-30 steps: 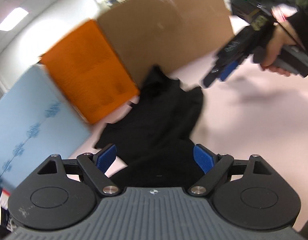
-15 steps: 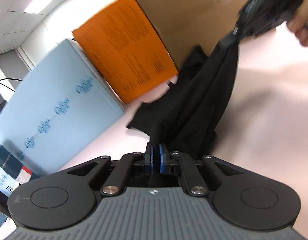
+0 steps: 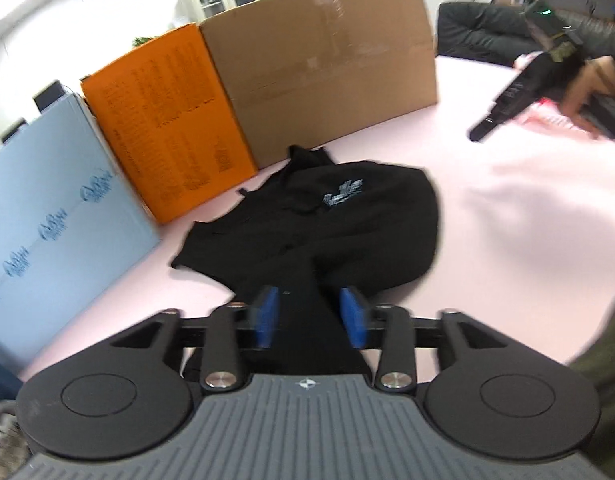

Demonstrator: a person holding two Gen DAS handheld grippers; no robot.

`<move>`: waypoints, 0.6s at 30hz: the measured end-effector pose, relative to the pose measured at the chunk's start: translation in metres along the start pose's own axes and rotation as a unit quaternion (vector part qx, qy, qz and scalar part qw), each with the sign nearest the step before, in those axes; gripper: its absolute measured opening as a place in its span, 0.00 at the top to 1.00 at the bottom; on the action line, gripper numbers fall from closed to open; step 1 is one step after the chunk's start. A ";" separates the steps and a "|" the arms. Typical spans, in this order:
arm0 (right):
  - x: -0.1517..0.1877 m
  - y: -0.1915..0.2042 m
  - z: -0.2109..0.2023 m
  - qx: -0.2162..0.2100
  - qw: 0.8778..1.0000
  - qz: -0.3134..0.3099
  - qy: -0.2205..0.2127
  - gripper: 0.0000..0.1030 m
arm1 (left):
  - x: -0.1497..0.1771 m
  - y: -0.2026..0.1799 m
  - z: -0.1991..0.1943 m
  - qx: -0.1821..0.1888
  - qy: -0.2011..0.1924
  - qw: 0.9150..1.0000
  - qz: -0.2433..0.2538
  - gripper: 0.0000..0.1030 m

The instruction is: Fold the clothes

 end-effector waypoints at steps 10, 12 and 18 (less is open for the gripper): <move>-0.035 0.041 0.079 -0.061 0.996 -0.018 -0.056 0.41 | 0.029 -0.066 0.078 -0.081 0.035 0.973 0.215 0.86; -0.052 0.043 0.095 -0.057 0.997 -0.032 -0.041 0.32 | 0.038 -0.060 0.080 -0.082 0.049 0.973 0.209 0.95; -0.057 0.042 0.129 -0.061 0.997 -0.038 0.002 0.22 | 0.051 -0.008 0.053 -0.068 0.105 0.988 0.088 0.95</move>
Point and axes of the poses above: each gripper's, at about its wrist camera, not at the fingertips, and z roughly the way its jaws point, y to its left, x to its underside, the point moved 3 cm from there along z, roughly the way its jaws point, and after that the axes turned 13 degrees about -z, right-handed, at the moved point
